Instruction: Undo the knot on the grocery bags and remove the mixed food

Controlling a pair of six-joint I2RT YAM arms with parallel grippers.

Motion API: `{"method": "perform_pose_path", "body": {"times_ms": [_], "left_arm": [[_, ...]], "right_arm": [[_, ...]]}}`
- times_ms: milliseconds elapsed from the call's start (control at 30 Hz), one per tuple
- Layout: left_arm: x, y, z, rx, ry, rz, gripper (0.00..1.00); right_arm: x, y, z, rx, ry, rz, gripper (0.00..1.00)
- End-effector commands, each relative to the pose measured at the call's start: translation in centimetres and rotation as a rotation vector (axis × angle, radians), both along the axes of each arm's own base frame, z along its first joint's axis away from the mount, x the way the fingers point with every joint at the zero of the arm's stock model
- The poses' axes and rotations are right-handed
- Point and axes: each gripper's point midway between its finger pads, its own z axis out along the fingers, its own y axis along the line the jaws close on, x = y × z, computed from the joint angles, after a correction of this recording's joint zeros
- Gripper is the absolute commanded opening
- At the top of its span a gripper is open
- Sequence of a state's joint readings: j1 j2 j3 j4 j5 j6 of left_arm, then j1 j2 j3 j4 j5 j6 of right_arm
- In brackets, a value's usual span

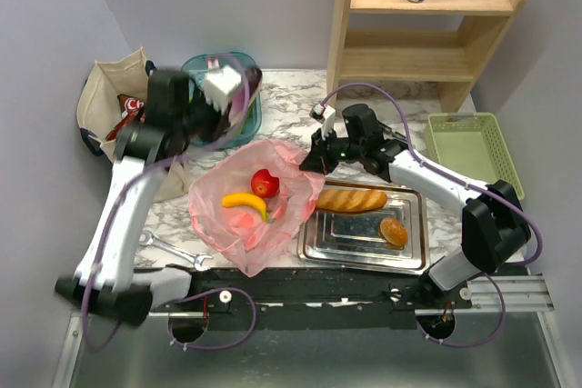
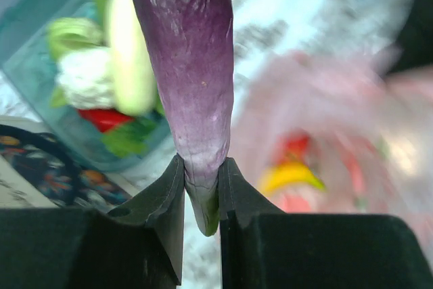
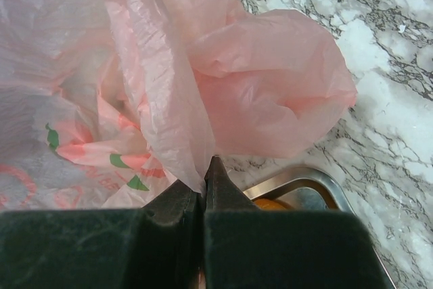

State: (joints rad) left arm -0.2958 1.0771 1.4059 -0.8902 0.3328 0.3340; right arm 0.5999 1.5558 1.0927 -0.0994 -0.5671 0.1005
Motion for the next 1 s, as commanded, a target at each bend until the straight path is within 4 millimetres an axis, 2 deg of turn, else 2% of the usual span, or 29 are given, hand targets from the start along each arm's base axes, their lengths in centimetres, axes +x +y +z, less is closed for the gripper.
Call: {"method": "perform_pose_path", "body": {"times_ms": [0,100,133,167,200,267,400,533,700,733,800,867,933,967], "left_arm": [[11.9,3.7,0.9,-0.006,0.014,0.335,0.00],[18.7,7.3,-0.6,0.083,0.008,0.466,0.00],[20.7,8.8,-0.2,0.079,0.011,0.514,0.00],[22.5,9.9,-1.2,0.095,0.045,0.547,0.00],[24.2,10.7,-1.2,0.101,0.047,0.568,0.00],[27.2,12.2,-2.9,0.151,0.066,0.588,0.00],[30.8,13.7,-6.3,0.264,0.039,0.552,0.00],[31.9,15.2,-9.8,0.350,0.054,0.573,0.00],[31.8,16.8,-13.3,0.416,0.117,0.596,0.00],[31.8,16.9,-13.7,0.427,0.123,0.592,0.03],[31.7,17.0,-14.3,0.439,0.133,0.592,0.15],[31.5,17.0,-14.3,0.445,0.136,0.586,0.39],[31.4,16.9,-13.8,0.437,0.132,0.584,0.59],[31.2,16.6,-13.1,0.421,0.127,0.577,0.65]], "right_arm": [[0.5,0.4,0.9,0.017,-0.035,0.032,0.01],[1.0,0.5,1.1,0.011,-0.055,0.032,0.01],[1.1,0.5,1.3,0.010,-0.062,0.034,0.01],[1.1,0.5,1.3,0.007,-0.067,0.036,0.01],[1.2,0.5,1.4,0.005,-0.072,0.040,0.01],[1.1,0.5,1.5,-0.004,-0.078,0.052,0.01],[1.0,0.4,1.2,-0.015,-0.069,0.053,0.01],[0.8,0.3,1.0,-0.020,-0.056,0.057,0.01],[1.0,0.3,0.6,-0.031,-0.048,0.050,0.01],[1.0,0.4,0.6,-0.029,-0.047,0.054,0.01],[1.1,0.4,0.7,-0.029,-0.050,0.053,0.01],[1.3,0.4,0.8,-0.031,-0.051,0.048,0.01],[1.6,0.5,1.0,-0.038,-0.085,0.063,0.01],[1.8,0.6,1.2,-0.035,-0.096,0.065,0.01]]}}
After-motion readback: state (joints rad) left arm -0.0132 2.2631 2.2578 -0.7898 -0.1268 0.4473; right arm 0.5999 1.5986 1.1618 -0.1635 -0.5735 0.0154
